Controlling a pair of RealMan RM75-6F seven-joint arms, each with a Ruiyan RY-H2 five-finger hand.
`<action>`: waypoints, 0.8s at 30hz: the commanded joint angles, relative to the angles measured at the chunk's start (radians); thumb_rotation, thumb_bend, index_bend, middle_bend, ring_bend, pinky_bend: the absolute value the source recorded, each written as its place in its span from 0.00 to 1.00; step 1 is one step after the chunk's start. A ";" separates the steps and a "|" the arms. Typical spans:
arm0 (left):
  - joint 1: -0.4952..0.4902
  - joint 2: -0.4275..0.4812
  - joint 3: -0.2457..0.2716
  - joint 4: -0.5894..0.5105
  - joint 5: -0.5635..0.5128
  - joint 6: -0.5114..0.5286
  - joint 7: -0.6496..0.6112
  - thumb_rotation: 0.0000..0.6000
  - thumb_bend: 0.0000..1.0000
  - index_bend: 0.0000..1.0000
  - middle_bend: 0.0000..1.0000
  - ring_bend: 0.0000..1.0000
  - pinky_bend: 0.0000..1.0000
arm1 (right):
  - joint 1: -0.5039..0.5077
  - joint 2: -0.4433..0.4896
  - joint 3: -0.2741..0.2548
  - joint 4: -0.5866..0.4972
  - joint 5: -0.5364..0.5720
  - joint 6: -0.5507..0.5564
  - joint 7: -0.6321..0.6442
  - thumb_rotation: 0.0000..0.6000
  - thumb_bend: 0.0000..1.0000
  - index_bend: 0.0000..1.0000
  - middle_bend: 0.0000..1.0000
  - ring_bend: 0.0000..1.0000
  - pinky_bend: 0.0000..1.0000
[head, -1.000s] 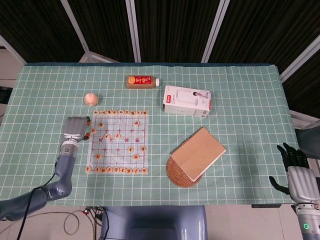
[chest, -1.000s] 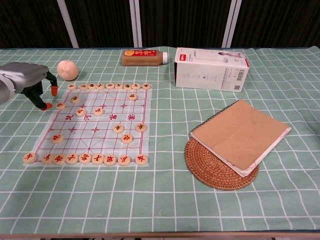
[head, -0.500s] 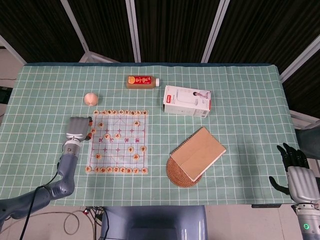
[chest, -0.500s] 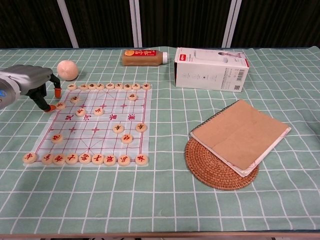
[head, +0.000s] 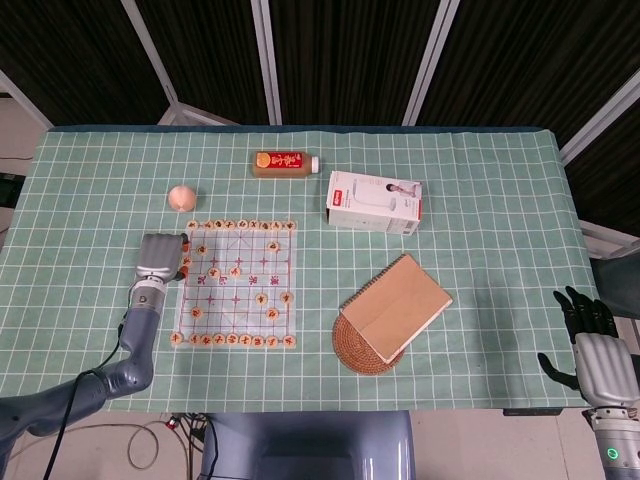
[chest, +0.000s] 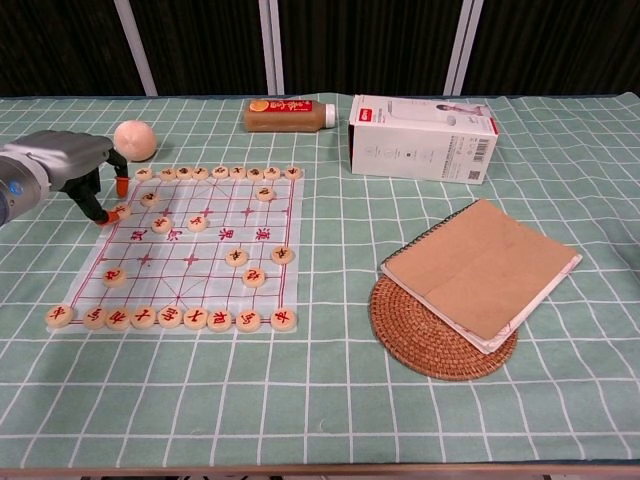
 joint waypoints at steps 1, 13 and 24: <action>-0.002 -0.003 0.001 0.002 -0.006 -0.003 0.002 1.00 0.24 0.45 1.00 0.87 0.95 | 0.001 0.000 0.001 -0.001 0.000 0.000 0.000 1.00 0.35 0.00 0.00 0.00 0.00; -0.009 -0.009 0.003 0.004 -0.029 -0.004 0.010 1.00 0.27 0.45 1.00 0.87 0.95 | 0.000 0.000 -0.001 0.000 -0.002 0.001 0.000 1.00 0.34 0.00 0.00 0.00 0.00; -0.016 -0.019 0.007 0.015 -0.042 -0.009 0.016 1.00 0.28 0.45 1.00 0.87 0.95 | 0.000 0.001 -0.001 -0.003 -0.001 0.000 0.002 1.00 0.34 0.00 0.00 0.00 0.00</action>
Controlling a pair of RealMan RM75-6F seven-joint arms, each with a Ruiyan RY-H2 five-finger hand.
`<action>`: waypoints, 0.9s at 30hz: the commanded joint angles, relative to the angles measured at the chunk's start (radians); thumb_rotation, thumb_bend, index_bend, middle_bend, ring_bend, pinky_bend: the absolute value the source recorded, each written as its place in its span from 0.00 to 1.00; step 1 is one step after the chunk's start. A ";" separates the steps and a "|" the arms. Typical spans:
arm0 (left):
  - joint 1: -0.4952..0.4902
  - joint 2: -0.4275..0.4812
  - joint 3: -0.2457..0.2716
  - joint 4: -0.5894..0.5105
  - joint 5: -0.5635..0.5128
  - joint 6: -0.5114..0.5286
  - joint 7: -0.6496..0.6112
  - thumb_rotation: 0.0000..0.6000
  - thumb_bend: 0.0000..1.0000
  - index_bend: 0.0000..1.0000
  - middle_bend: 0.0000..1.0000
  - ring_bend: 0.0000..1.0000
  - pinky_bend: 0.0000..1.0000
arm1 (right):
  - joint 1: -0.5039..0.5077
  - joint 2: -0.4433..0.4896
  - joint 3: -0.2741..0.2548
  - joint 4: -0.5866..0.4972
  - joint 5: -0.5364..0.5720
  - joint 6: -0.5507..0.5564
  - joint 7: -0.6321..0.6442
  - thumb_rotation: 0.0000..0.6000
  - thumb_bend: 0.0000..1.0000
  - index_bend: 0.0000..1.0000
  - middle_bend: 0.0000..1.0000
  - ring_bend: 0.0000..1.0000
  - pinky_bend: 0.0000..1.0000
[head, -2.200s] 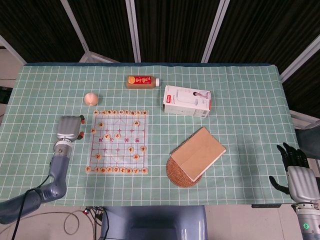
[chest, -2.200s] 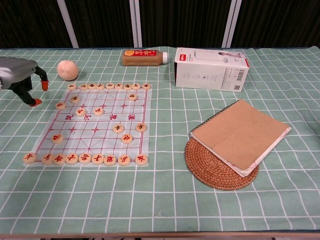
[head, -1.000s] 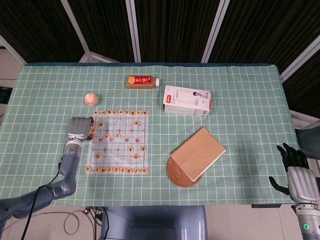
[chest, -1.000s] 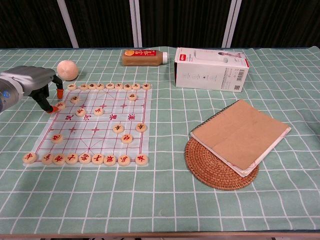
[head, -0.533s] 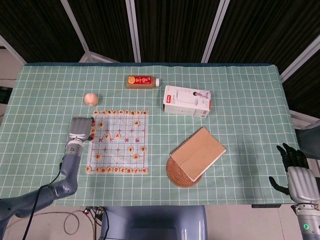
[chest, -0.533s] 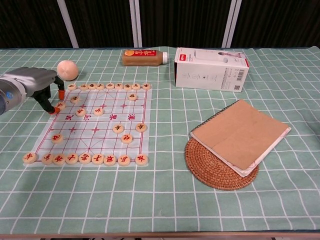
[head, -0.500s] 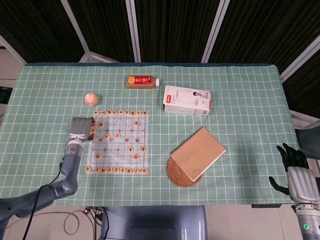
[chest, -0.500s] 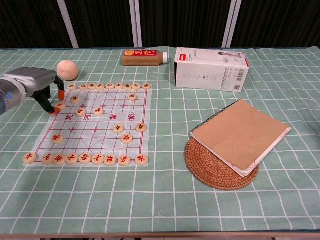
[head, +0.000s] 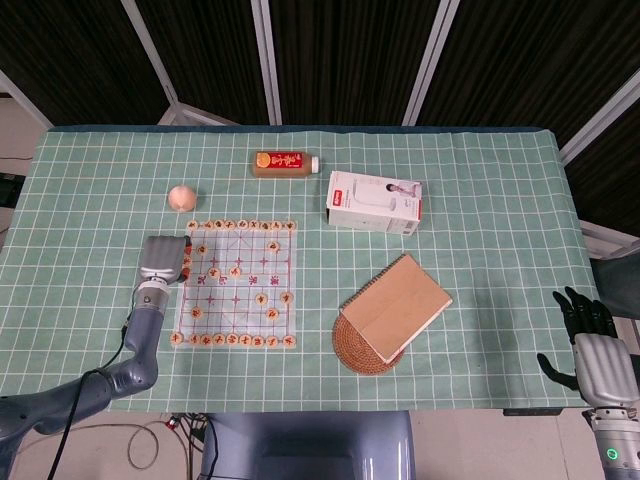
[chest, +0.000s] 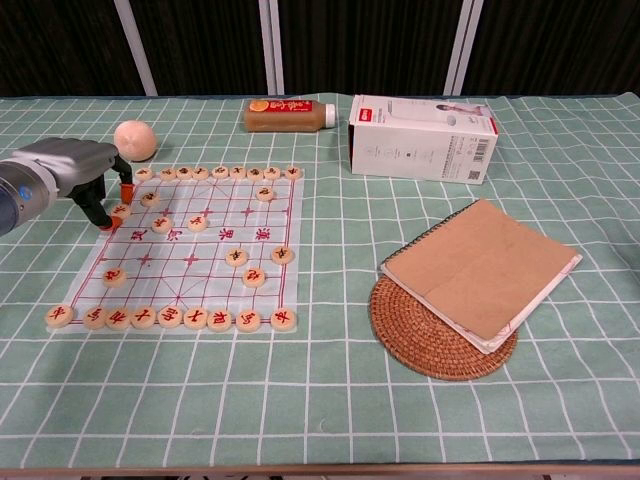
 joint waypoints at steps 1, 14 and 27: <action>-0.001 -0.001 0.002 0.001 -0.002 -0.001 0.003 1.00 0.28 0.45 1.00 0.87 0.95 | 0.000 0.000 0.000 0.001 0.000 0.001 -0.001 1.00 0.34 0.00 0.00 0.00 0.00; -0.002 -0.004 0.006 0.000 -0.007 0.003 0.005 1.00 0.34 0.48 1.00 0.87 0.95 | -0.001 -0.003 0.001 0.002 -0.002 0.005 -0.003 1.00 0.34 0.00 0.00 0.00 0.00; -0.005 0.036 -0.014 -0.051 0.009 0.038 -0.012 1.00 0.34 0.48 1.00 0.86 0.95 | -0.001 -0.002 0.000 0.000 -0.003 0.005 -0.003 1.00 0.34 0.00 0.00 0.00 0.00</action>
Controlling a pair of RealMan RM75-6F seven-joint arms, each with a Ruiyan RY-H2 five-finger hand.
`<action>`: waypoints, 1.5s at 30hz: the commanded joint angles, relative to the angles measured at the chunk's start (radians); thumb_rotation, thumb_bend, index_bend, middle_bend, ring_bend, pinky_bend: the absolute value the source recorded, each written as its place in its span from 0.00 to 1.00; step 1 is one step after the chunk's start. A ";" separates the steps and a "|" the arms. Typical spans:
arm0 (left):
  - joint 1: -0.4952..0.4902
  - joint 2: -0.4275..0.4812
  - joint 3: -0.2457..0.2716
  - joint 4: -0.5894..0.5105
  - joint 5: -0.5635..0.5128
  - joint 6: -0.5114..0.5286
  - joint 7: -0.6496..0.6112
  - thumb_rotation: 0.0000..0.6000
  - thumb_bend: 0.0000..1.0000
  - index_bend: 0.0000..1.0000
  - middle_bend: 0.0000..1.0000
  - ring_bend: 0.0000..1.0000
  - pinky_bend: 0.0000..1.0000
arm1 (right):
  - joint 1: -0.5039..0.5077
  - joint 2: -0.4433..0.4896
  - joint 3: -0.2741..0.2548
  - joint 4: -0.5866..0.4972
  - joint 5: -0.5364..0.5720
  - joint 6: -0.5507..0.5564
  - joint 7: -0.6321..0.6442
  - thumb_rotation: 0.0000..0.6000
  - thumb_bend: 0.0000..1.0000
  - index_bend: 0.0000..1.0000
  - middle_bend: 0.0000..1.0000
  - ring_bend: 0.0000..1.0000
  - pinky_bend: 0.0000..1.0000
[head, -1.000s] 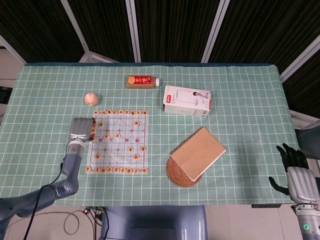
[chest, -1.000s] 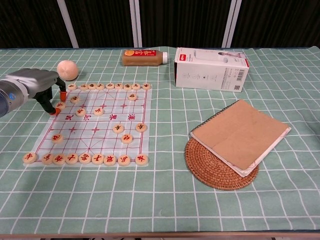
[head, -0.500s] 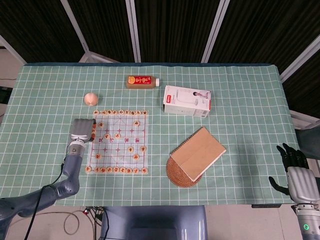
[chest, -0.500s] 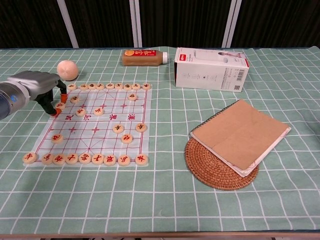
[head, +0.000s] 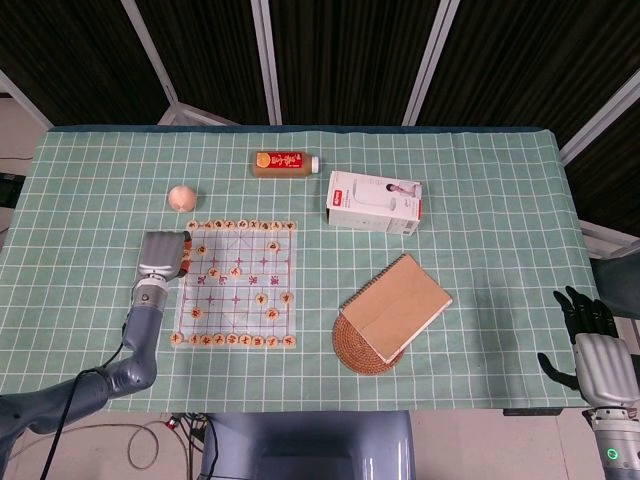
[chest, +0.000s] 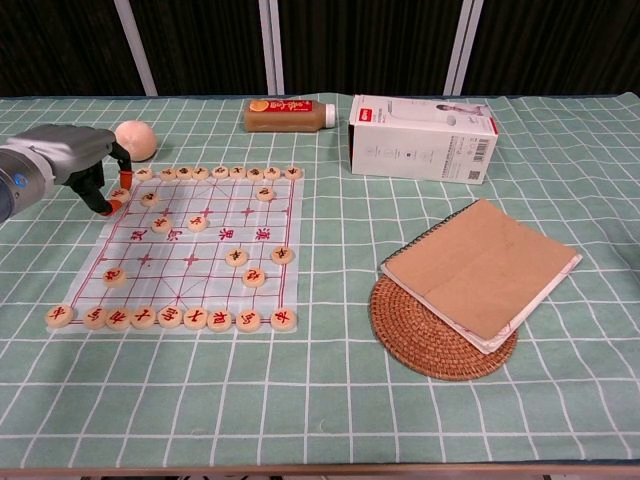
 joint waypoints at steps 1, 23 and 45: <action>-0.003 0.004 -0.004 -0.002 -0.003 0.003 0.002 1.00 0.34 0.48 1.00 0.86 0.95 | 0.000 0.000 0.000 0.000 -0.001 0.000 0.000 1.00 0.34 0.00 0.00 0.00 0.00; -0.042 -0.061 -0.010 0.146 -0.031 -0.053 0.012 1.00 0.33 0.46 1.00 0.86 0.95 | 0.002 0.000 0.003 0.000 0.014 -0.009 0.000 1.00 0.34 0.00 0.00 0.00 0.00; -0.054 -0.092 -0.020 0.204 -0.022 -0.076 0.006 1.00 0.32 0.46 1.00 0.85 0.95 | 0.001 0.000 0.005 -0.001 0.015 -0.007 0.000 1.00 0.34 0.00 0.00 0.00 0.00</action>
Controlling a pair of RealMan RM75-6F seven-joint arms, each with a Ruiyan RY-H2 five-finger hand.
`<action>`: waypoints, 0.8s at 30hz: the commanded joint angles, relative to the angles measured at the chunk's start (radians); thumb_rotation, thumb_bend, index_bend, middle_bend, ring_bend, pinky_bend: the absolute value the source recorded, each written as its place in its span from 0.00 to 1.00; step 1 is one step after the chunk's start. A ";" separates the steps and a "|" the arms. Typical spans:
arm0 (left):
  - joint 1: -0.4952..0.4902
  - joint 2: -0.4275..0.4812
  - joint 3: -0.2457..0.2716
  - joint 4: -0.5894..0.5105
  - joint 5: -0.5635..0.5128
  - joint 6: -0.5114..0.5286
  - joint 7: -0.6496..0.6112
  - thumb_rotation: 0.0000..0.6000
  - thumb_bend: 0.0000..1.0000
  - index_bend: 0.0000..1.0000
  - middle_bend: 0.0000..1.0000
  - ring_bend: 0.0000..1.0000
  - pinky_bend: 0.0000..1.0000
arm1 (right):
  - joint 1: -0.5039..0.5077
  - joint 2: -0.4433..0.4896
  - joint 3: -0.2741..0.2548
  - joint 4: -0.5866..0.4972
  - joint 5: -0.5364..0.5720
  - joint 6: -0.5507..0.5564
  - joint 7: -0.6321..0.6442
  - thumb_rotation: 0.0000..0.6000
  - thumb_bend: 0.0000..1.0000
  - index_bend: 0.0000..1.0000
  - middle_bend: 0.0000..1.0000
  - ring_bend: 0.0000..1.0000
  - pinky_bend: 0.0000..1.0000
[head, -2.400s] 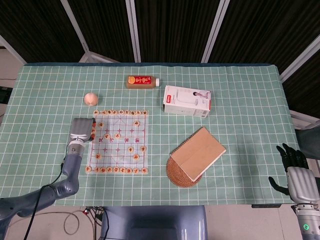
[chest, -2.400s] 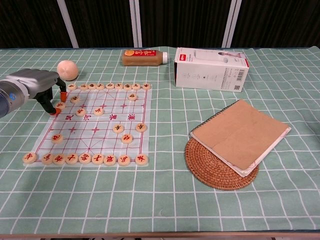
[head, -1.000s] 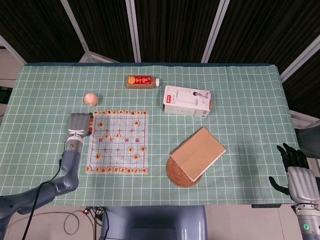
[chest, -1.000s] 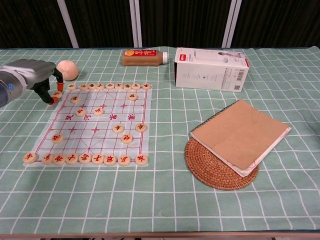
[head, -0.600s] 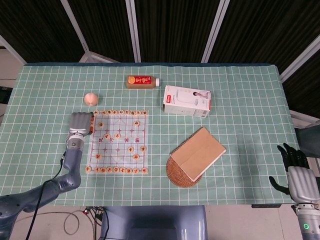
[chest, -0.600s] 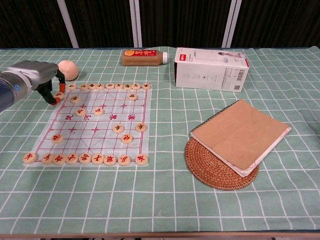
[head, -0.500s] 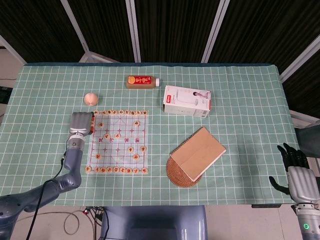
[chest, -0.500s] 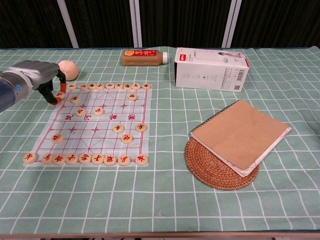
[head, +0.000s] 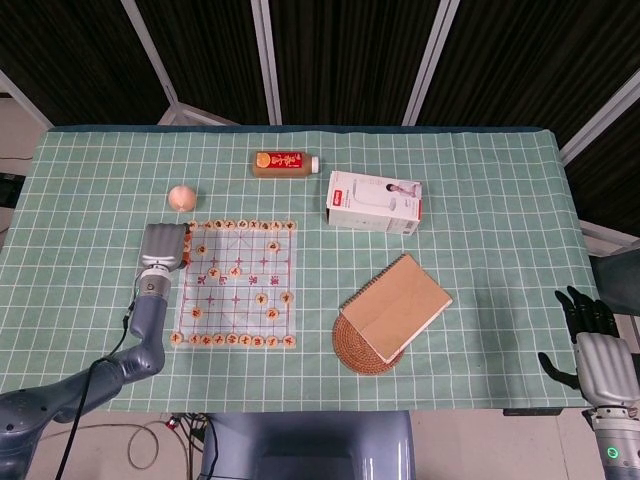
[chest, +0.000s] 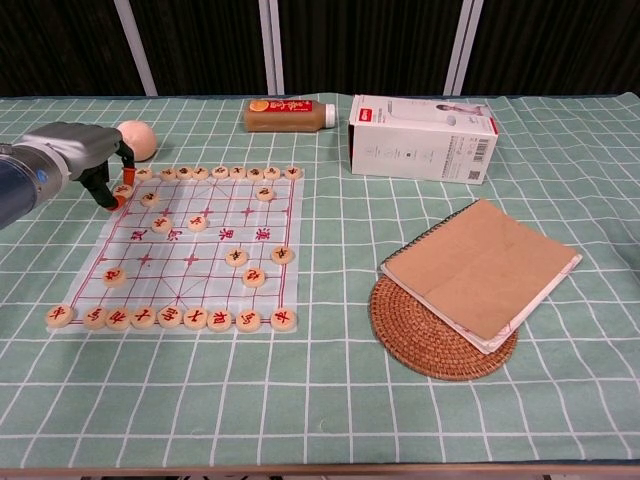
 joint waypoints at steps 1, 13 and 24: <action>0.000 -0.002 -0.001 0.004 0.001 -0.001 0.000 1.00 0.32 0.46 1.00 0.85 0.95 | 0.000 0.000 0.000 -0.001 0.000 0.000 0.000 1.00 0.34 0.00 0.00 0.00 0.00; 0.001 -0.011 -0.005 0.023 0.007 -0.008 -0.007 1.00 0.31 0.44 1.00 0.85 0.95 | -0.001 -0.001 0.000 0.001 0.000 0.001 0.000 1.00 0.34 0.00 0.00 0.00 0.00; 0.002 -0.010 -0.011 0.022 0.020 -0.009 -0.020 1.00 0.28 0.41 1.00 0.85 0.95 | -0.002 -0.001 -0.001 -0.001 -0.003 0.005 -0.004 1.00 0.34 0.00 0.00 0.00 0.00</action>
